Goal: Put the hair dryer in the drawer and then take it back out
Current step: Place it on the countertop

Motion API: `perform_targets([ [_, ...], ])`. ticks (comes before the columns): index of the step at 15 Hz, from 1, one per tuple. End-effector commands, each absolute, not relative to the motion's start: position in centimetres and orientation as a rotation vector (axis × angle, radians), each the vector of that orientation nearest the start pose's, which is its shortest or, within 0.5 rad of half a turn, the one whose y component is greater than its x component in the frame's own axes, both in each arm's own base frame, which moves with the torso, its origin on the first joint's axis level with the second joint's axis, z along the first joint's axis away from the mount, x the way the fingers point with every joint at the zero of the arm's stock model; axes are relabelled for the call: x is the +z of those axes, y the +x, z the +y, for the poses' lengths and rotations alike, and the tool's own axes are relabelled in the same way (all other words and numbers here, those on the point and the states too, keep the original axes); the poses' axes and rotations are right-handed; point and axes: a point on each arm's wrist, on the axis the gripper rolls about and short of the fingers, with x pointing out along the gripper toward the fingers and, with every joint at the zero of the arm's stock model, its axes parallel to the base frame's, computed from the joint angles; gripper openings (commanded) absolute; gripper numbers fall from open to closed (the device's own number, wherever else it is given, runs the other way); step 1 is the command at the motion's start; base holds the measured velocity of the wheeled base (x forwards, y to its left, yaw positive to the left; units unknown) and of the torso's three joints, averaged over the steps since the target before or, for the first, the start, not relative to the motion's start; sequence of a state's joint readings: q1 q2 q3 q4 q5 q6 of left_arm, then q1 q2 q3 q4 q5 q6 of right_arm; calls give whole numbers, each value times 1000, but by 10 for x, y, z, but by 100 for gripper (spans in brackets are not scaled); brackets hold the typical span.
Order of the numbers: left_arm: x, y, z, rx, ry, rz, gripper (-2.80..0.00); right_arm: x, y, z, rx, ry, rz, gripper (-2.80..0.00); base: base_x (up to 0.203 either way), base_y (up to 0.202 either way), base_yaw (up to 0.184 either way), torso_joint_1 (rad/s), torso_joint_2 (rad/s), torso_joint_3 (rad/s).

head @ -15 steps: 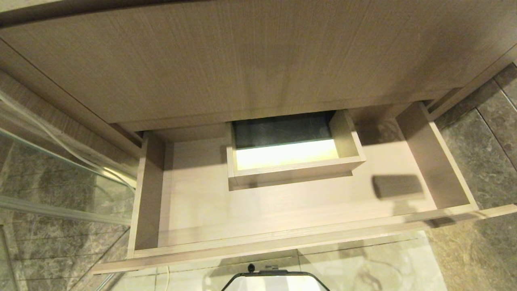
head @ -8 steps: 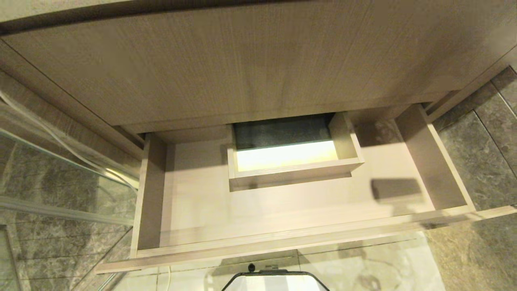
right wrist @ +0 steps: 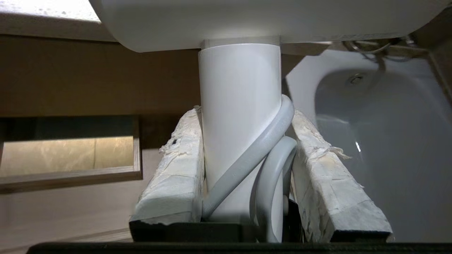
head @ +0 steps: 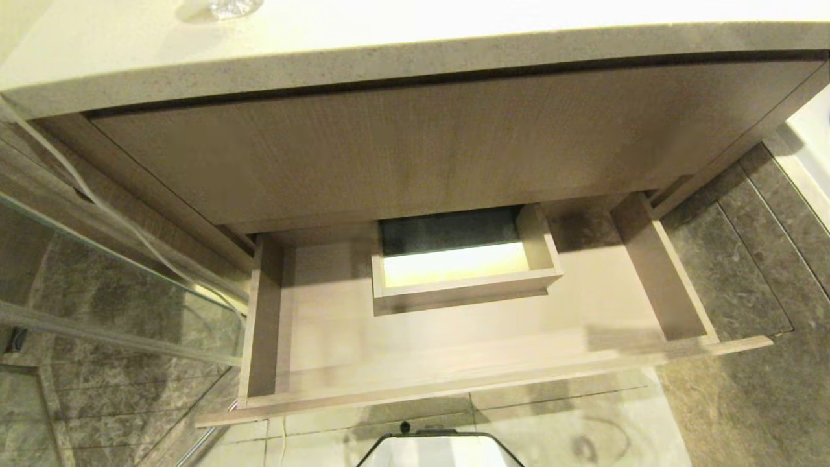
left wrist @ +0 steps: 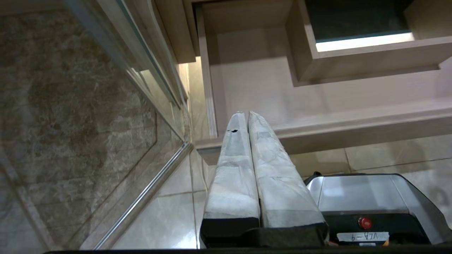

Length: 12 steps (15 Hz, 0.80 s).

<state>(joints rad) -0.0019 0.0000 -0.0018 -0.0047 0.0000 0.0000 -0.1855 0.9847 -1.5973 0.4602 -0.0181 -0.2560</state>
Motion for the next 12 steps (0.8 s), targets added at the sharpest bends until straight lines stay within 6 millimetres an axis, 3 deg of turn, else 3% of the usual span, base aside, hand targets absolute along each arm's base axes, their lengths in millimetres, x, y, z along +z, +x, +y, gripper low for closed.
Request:
perform_targets([
  [1,76,-23,0,-2,0,-6,-280,426,37,-7,-220,-268,-108,-280,0,0,0,470,-501,-243],
  [9,76,-23,0,-2,0,-6,-280,425,39,-8,-224,-266,-104,-280,0,0,0,350,-575,-251],
  [12,76,-23,0,-2,0,-5,-280,422,42,-9,-230,-262,-82,-280,0,0,0,204,-382,-164],
])
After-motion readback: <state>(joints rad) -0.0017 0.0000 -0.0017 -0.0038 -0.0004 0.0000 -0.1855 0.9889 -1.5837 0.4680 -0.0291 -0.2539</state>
